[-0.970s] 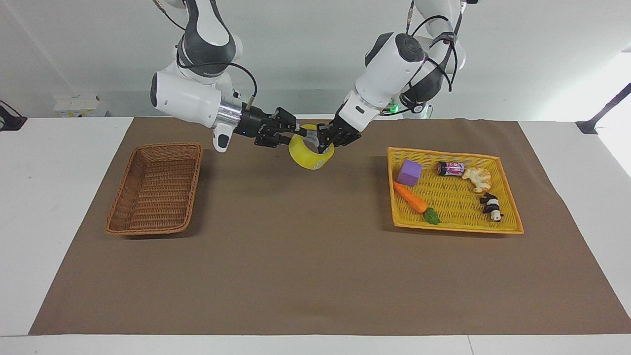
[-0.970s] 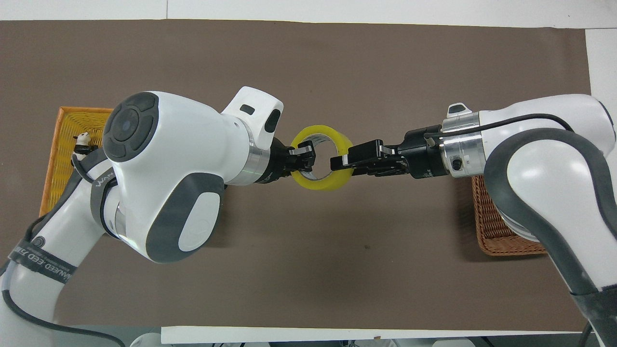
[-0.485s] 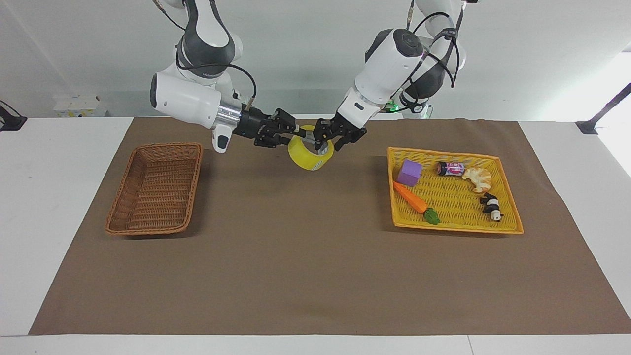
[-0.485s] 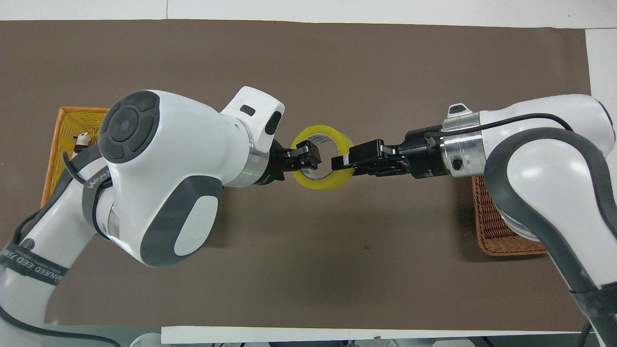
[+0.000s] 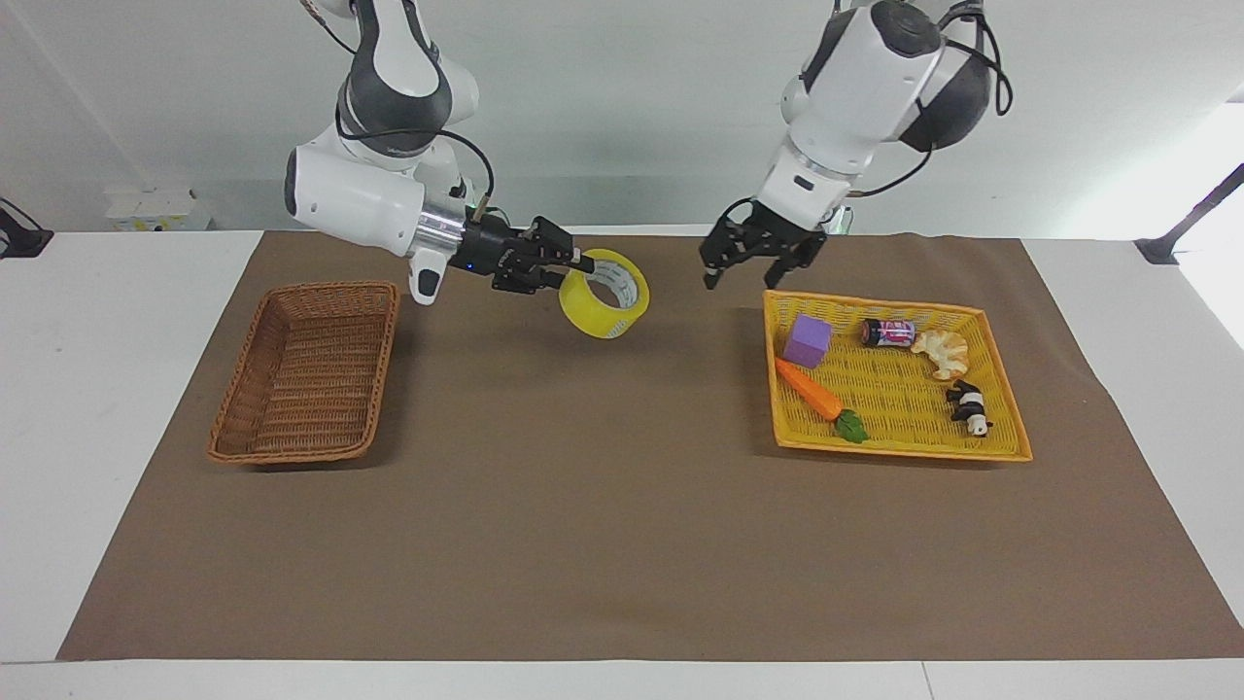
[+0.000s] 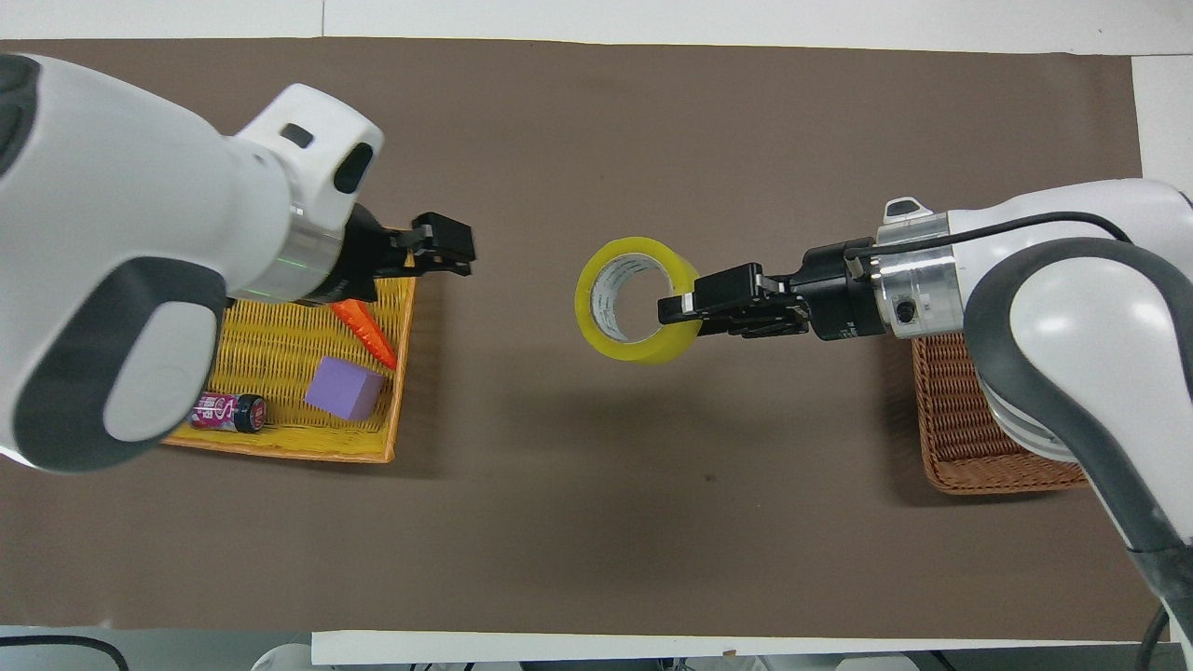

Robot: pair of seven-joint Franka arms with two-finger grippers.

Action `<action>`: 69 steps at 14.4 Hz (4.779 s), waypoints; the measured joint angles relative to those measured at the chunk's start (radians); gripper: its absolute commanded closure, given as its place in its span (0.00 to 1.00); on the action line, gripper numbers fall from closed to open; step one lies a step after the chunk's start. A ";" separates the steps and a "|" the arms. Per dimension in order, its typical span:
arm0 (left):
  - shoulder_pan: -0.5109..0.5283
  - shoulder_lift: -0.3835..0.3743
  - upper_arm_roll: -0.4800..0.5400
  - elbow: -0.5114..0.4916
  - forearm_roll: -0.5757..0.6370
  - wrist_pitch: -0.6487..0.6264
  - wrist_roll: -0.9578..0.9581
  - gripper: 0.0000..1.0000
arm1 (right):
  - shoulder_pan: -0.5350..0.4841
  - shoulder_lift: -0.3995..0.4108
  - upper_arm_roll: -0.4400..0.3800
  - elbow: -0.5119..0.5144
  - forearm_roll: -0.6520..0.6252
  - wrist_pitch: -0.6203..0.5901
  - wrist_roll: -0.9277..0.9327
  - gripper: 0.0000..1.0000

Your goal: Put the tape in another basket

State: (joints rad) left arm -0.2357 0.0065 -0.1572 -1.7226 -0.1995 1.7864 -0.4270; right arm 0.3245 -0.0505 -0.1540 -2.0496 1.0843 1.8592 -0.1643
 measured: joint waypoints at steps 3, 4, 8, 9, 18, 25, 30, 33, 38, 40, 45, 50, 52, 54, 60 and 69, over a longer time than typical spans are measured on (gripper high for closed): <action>0.305 0.000 0.016 -0.018 0.012 -0.061 0.379 0.01 | -0.132 0.008 -0.003 -0.001 -0.018 -0.101 -0.071 1.00; 0.376 0.000 0.020 -0.020 0.016 -0.061 0.459 0.01 | -0.184 0.013 -0.004 -0.001 -0.047 -0.133 -0.102 1.00; 0.426 -0.003 0.008 -0.021 0.027 -0.061 0.506 0.01 | -0.407 0.059 -0.009 -0.003 -0.145 -0.258 -0.275 1.00; 0.423 -0.004 0.000 -0.021 0.029 -0.061 0.503 0.01 | -0.460 0.078 -0.010 -0.001 -0.168 -0.277 -0.320 1.00; 0.410 -0.011 -0.013 0.008 0.180 -0.070 0.502 0.01 | -0.742 0.201 -0.009 0.091 -0.416 -0.357 -0.529 1.00; 0.376 -0.020 -0.034 0.074 0.188 -0.184 0.502 0.01 | -0.796 0.304 -0.001 0.097 -0.424 -0.364 -0.649 1.00; 0.374 -0.019 -0.034 0.074 0.188 -0.189 0.502 0.01 | -0.784 0.307 0.001 0.072 -0.441 -0.309 -0.690 1.00; 0.372 -0.019 -0.037 0.074 0.188 -0.189 0.502 0.01 | -0.775 0.311 0.001 0.047 -0.447 -0.277 -0.719 1.00; 0.375 -0.019 -0.035 0.073 0.188 -0.192 0.501 0.01 | -0.770 0.311 0.001 0.036 -0.453 -0.257 -0.739 0.85; 0.377 -0.019 -0.029 0.073 0.188 -0.192 0.501 0.01 | -0.770 0.311 0.001 0.036 -0.455 -0.257 -0.742 0.26; 0.378 -0.019 -0.028 0.073 0.188 -0.192 0.501 0.01 | -0.755 0.310 0.001 0.049 -0.479 -0.246 -0.749 0.00; 0.378 -0.019 -0.028 0.073 0.188 -0.192 0.501 0.01 | -0.707 0.292 0.002 0.107 -0.558 -0.239 -0.749 0.00; 0.378 -0.019 -0.028 0.073 0.188 -0.192 0.501 0.01 | -0.681 0.263 0.002 0.123 -0.584 -0.238 -0.749 0.00; 0.378 -0.019 -0.028 0.073 0.188 -0.192 0.501 0.01 | -0.635 0.222 0.003 0.135 -0.632 -0.237 -0.746 0.00; 0.378 -0.019 -0.028 0.073 0.188 -0.192 0.501 0.01 | -0.462 0.119 0.006 0.191 -0.787 -0.231 -0.526 0.00; 0.378 -0.019 -0.028 0.073 0.188 -0.192 0.501 0.01 | -0.348 -0.010 -0.003 0.306 -1.024 -0.327 -0.032 0.00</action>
State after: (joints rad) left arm 0.1424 -0.0129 -0.1856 -1.6496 -0.0116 1.5942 0.0737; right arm -0.0233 -0.0606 -0.1568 -1.7433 0.0600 1.5325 -0.1966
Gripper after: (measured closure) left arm 0.004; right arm 0.000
